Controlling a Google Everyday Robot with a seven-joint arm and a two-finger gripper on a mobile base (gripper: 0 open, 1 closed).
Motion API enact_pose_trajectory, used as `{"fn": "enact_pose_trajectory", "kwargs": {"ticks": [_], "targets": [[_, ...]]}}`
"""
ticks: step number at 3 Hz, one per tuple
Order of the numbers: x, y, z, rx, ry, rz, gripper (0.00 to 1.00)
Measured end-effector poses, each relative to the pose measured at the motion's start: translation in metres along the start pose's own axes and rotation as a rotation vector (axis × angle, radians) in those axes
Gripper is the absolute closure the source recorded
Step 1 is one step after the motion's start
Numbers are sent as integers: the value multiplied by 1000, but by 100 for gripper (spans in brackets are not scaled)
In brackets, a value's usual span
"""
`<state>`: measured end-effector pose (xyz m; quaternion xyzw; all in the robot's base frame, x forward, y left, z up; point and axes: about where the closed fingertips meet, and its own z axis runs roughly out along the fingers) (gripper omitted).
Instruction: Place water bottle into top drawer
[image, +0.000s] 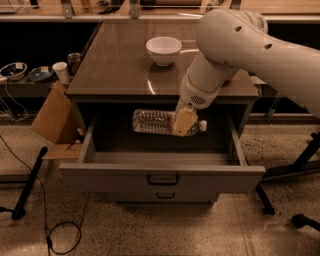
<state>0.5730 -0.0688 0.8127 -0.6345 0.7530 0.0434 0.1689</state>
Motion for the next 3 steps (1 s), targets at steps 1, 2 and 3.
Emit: {"fn": "enact_pose_trajectory", "kwargs": {"ticks": [1,2,3], "targets": [[5,6,37,-63,22,-6,100],[11,14,71,-117,27,2,100],[18,24,99,-136,34,9,100]]}}
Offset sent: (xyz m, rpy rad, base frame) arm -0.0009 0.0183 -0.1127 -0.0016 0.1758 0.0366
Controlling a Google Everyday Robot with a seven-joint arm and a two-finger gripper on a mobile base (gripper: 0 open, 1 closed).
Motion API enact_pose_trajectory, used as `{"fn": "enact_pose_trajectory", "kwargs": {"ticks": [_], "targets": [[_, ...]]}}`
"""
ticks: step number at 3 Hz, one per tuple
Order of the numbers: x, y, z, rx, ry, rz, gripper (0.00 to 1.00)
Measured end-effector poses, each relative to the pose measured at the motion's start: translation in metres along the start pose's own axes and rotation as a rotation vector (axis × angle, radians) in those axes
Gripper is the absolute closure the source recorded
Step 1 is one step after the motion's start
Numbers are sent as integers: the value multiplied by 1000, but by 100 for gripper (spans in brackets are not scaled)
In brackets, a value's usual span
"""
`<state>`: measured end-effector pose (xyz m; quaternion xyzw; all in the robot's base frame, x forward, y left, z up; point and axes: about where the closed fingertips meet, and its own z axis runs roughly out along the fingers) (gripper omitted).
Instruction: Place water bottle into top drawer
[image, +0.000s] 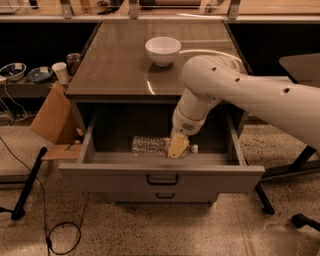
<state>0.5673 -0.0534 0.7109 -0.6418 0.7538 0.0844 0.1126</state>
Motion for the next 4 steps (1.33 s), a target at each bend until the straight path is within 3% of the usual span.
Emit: {"fn": "enact_pose_trajectory", "kwargs": {"ticks": [2,4], "targets": [[14,4,28,14,16,39,100],[18,-9,6,72,-14,86,100]]}}
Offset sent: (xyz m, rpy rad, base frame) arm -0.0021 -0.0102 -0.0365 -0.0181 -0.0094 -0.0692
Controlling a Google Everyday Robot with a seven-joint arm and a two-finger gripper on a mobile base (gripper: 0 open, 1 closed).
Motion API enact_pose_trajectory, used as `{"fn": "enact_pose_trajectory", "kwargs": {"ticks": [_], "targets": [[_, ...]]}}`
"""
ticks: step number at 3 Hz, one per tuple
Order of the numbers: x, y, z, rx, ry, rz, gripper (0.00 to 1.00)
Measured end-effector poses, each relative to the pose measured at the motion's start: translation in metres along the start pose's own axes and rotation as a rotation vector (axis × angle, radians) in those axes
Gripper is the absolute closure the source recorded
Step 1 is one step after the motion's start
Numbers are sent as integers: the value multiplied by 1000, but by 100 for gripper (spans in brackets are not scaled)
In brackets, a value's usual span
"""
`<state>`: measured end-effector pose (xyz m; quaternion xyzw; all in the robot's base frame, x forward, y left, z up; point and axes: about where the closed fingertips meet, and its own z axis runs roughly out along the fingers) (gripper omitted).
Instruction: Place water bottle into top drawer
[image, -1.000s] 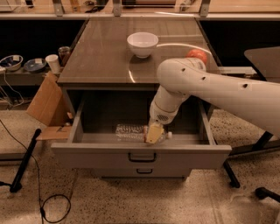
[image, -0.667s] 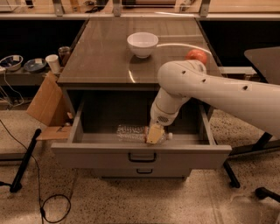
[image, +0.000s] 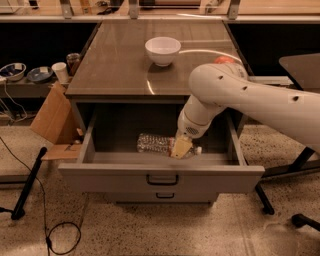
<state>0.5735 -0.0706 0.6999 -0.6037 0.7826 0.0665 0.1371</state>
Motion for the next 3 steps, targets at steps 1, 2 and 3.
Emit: {"fn": "enact_pose_trajectory", "kwargs": {"ticks": [1,2,3], "targets": [[-7,-6,-19,29,-25,-5,100],[-11,-9,-29,23,-33,-32,82],[-14,-8,-32,3,-32,-58,59]]}}
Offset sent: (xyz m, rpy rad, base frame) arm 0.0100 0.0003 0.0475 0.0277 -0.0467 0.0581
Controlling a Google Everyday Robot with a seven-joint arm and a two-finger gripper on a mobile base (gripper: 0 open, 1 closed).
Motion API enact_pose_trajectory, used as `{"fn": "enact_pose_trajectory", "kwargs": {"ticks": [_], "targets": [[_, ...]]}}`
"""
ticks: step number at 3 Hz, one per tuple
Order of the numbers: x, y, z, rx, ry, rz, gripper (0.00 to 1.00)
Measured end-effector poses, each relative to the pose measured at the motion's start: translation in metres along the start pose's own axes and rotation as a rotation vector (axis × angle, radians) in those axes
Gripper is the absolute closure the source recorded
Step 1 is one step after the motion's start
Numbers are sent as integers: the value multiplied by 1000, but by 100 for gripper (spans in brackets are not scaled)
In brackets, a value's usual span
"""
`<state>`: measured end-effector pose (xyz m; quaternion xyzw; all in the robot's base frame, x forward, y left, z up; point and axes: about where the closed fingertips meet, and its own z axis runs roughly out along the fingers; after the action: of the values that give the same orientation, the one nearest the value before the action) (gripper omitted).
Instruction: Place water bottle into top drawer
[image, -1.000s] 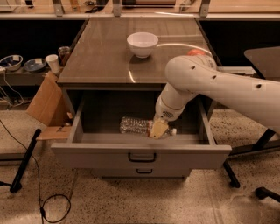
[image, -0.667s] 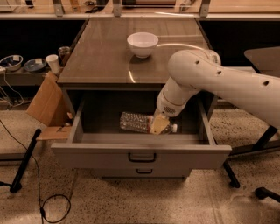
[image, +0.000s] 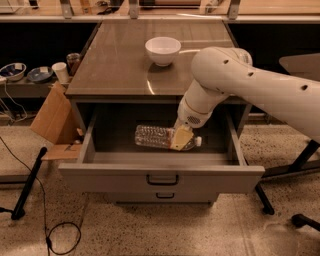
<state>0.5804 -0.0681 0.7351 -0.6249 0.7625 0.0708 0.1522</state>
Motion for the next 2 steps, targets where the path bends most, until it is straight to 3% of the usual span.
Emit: {"fn": "enact_pose_trajectory", "kwargs": {"ticks": [2], "targets": [[0,0,-3,-12,0,-3,0]]}}
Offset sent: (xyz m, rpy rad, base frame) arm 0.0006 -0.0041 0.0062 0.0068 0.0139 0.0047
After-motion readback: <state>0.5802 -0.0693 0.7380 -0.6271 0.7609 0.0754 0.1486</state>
